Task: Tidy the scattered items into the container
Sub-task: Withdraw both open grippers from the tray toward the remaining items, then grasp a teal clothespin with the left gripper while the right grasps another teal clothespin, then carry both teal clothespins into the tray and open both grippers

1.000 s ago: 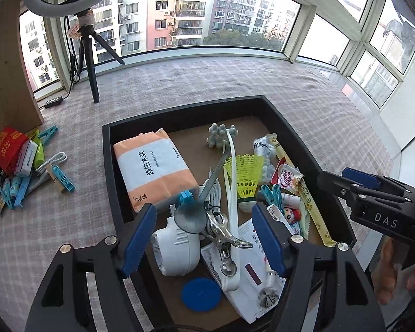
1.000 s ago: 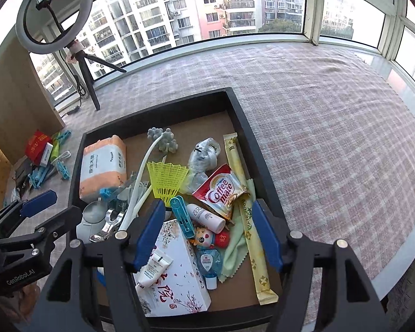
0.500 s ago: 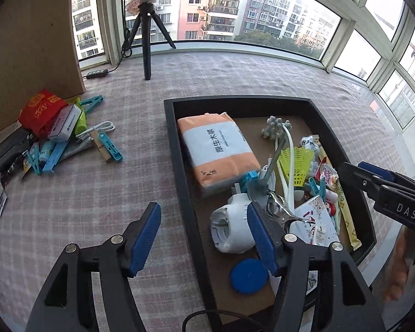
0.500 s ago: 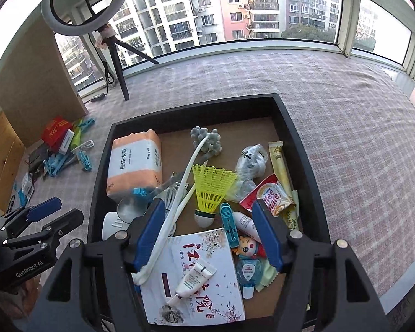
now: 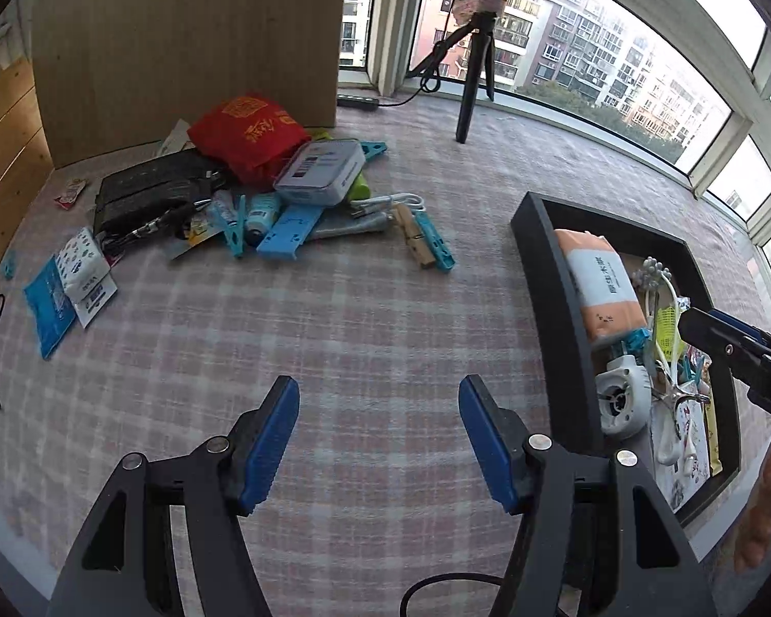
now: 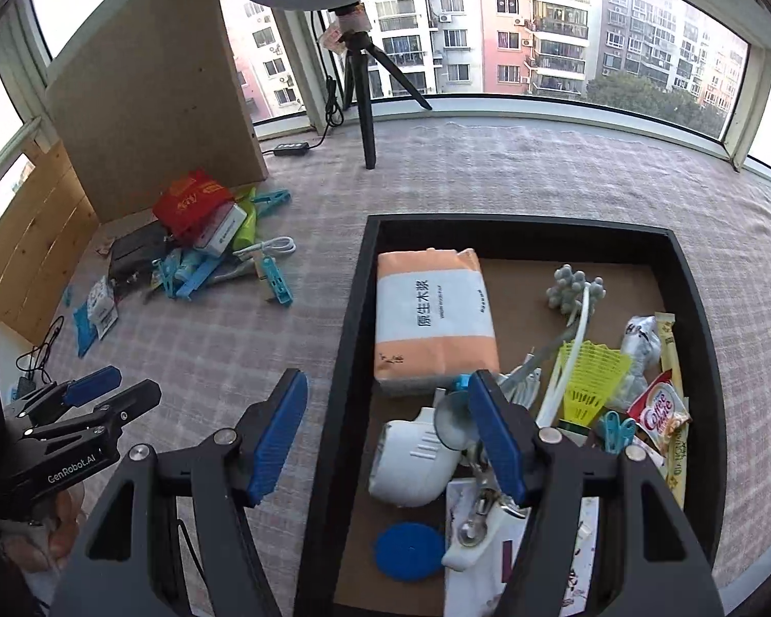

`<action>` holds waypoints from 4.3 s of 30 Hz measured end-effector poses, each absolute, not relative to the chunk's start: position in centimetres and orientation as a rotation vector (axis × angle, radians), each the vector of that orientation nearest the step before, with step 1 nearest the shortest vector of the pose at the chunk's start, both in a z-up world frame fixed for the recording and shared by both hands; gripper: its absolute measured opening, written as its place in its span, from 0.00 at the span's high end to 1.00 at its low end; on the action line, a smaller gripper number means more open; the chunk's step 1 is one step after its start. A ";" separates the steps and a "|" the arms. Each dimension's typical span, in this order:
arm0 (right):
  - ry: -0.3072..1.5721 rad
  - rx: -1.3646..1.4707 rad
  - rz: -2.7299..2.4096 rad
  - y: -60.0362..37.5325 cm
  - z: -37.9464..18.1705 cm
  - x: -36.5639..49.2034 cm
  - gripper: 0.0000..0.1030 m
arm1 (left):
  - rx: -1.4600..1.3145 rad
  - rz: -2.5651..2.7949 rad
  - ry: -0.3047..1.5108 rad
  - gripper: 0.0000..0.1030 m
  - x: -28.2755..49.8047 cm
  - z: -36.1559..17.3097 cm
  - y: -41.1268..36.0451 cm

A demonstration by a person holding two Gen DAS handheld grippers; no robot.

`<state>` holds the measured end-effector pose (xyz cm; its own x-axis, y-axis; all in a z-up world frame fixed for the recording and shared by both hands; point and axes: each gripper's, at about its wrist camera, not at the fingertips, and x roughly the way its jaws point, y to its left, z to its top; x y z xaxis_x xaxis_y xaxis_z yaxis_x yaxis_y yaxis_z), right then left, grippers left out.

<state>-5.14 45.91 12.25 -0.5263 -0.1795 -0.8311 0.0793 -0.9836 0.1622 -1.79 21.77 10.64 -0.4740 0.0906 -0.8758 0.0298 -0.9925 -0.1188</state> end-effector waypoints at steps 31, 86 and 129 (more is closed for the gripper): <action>-0.100 1.599 -2.598 33.6 7.0 -13.8 0.51 | -1.687 2.684 -0.343 0.49 -8.1 7.3 3.9; 0.016 1.653 -2.487 34.8 0.7 -20.7 0.83 | -1.701 2.599 -0.264 0.83 -16.7 1.4 11.0; -0.447 1.648 -2.937 58.4 10.0 1.2 0.82 | -1.452 2.176 0.046 0.83 0.4 9.5 37.8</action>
